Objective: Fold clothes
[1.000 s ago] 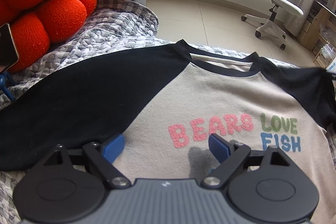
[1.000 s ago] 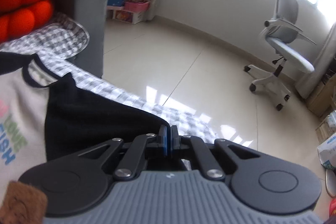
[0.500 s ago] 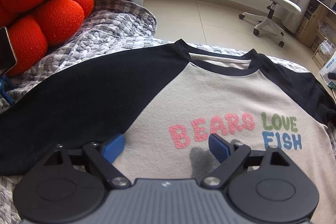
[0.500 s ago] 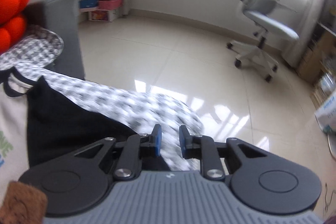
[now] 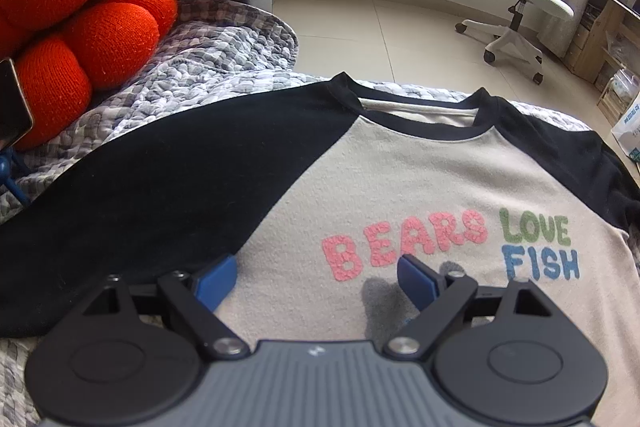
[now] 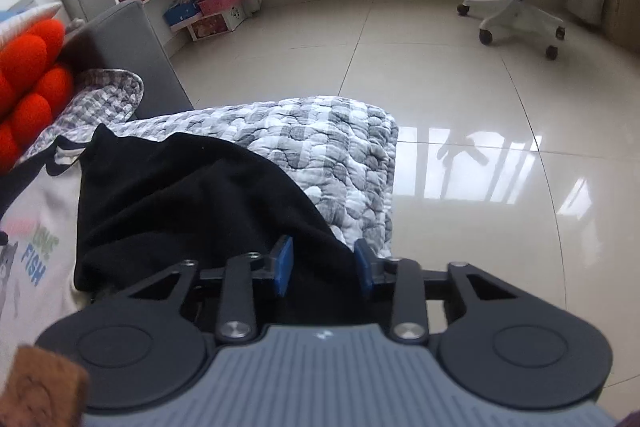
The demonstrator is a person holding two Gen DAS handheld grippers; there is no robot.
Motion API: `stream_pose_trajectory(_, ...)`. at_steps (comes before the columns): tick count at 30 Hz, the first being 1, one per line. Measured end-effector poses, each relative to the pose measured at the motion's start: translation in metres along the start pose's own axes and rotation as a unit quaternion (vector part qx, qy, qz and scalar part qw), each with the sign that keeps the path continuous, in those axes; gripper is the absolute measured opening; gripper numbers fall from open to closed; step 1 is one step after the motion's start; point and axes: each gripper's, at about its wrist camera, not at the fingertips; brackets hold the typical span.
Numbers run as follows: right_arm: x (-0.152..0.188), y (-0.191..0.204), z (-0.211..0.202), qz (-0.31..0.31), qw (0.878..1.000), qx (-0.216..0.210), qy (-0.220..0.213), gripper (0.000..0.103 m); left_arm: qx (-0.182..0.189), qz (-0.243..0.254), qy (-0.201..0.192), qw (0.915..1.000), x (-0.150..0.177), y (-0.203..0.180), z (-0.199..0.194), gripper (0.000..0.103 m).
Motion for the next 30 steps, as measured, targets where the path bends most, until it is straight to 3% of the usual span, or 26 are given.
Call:
stream_pose_trajectory(1, -0.002, 0.004, -0.003, -0.011, 1.000, 0.026, -0.007, 0.010, -0.001, 0.001, 0.000, 1.0000, 0.000, 0.000, 0.000, 0.088)
stream_pose_trajectory(4, -0.006, 0.006, -0.014, -0.014, 0.994, 0.094, -0.044, 0.009, -0.002, 0.003, 0.000, 1.0000, 0.000, -0.001, 0.000, 0.088)
stream_pose_trajectory(9, -0.003, 0.012, 0.010, -0.041, 0.991, 0.126, -0.006, 0.010, -0.003, 0.002, 0.000, 1.0000, -0.001, -0.001, 0.001, 0.088)
stream_pose_trajectory(12, -0.001, 0.013, 0.022, -0.047, 0.989, 0.143, 0.011, 0.019, -0.002, 0.004, 0.000, 1.0000, 0.000, 0.000, 0.001, 0.088)
stream_pose_trajectory(13, -0.003, 0.011, 0.020, -0.036, 0.989, 0.145, 0.010, 0.027, 0.000, 0.003, 0.000, 1.0000, 0.000, 0.000, 0.001, 0.088)
stream_pose_trajectory(18, -0.017, 0.011, -0.014, 0.006, 0.993, 0.102, -0.059, 0.027, 0.010, -0.009, -0.002, 0.9999, -0.002, 0.004, -0.001, 0.088)
stream_pose_trajectory(20, -0.023, 0.027, -0.015, -0.015, 0.994, 0.087, -0.067, 0.028, 0.012, -0.014, -0.004, 0.9998, -0.003, 0.005, -0.002, 0.088)
stream_pose_trajectory(23, -0.028, 0.059, 0.008, -0.068, 0.994, 0.071, -0.041, 0.034, 0.011, -0.012, -0.006, 0.9998, -0.003, 0.005, -0.002, 0.088)
stream_pose_trajectory(24, -0.028, 0.070, 0.019, -0.090, 0.993, 0.071, -0.026, 0.034, 0.012, -0.011, -0.006, 0.9998, -0.003, 0.006, -0.002, 0.088)
stream_pose_trajectory(27, -0.030, 0.092, 0.032, -0.126, 0.983, 0.129, -0.040, 0.035, 0.019, -0.013, -0.007, 0.9997, -0.003, 0.011, -0.003, 0.088)
stream_pose_trajectory(30, -0.043, 0.099, 0.026, -0.095, 0.986, 0.122, -0.057, 0.035, 0.026, -0.021, -0.010, 0.9994, -0.004, 0.016, -0.004, 0.088)
Point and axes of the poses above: each gripper's, at about its wrist camera, not at the fingertips, and z roughly the way its jaws point, y to its left, x to its underside, and after that the axes turned 12 degrees about y, right-handed
